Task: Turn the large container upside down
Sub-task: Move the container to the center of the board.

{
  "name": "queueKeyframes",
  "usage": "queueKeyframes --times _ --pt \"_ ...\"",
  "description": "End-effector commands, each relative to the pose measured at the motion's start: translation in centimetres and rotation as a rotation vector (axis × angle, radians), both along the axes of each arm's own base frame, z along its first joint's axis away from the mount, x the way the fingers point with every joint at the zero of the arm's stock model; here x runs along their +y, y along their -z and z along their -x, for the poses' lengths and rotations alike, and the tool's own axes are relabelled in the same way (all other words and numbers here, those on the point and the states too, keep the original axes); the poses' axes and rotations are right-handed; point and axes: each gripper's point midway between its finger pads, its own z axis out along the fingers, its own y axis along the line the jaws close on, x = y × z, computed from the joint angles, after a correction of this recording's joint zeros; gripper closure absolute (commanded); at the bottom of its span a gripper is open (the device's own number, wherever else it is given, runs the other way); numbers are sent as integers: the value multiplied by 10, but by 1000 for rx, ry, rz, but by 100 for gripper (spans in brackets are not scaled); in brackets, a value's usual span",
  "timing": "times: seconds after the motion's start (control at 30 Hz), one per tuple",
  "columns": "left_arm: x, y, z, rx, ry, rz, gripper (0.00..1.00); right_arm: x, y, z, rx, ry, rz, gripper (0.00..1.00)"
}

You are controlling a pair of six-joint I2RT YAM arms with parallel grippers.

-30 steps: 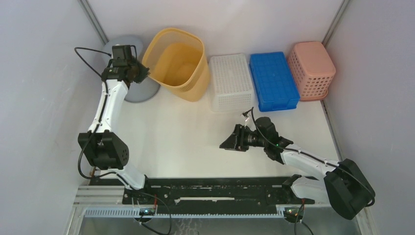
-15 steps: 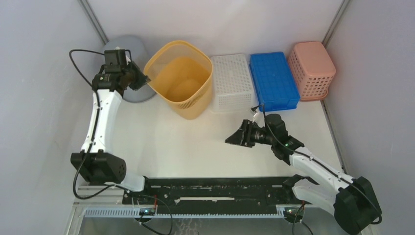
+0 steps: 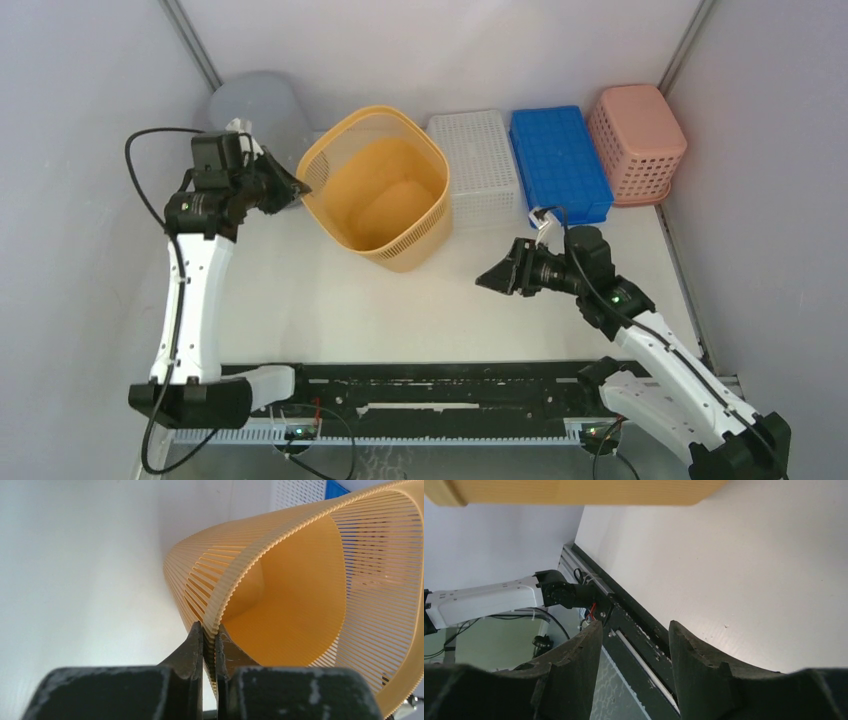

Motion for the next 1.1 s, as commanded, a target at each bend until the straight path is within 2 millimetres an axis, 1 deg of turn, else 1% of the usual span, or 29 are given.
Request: queueKeyframes --times 0.0,0.17,0.27,0.37,0.43,0.57,0.83,0.97,1.07 --pt "-28 -48 30 -171 125 105 92 -15 -13 -2 -69 26 70 40" --pt "-42 -41 52 -161 195 131 90 -19 -21 -1 -83 35 81 40" --pt "-52 -40 62 -160 238 143 90 -22 -27 -1 -93 46 81 40" --pt "-59 -38 69 -158 263 143 87 -24 -32 -1 -104 57 85 40" --pt "-63 -36 69 -152 273 139 85 -27 -36 -1 -112 64 91 40" --pt "-68 -29 63 -136 285 139 81 -31 -44 1 -129 74 95 40" --pt "-79 -29 51 -134 310 143 72 -38 -55 4 -151 86 97 39" --pt "-80 -23 45 -127 310 137 65 -39 -58 4 -157 89 99 39" --pt "-77 -21 42 -127 297 122 56 -40 -64 2 -168 94 104 38"
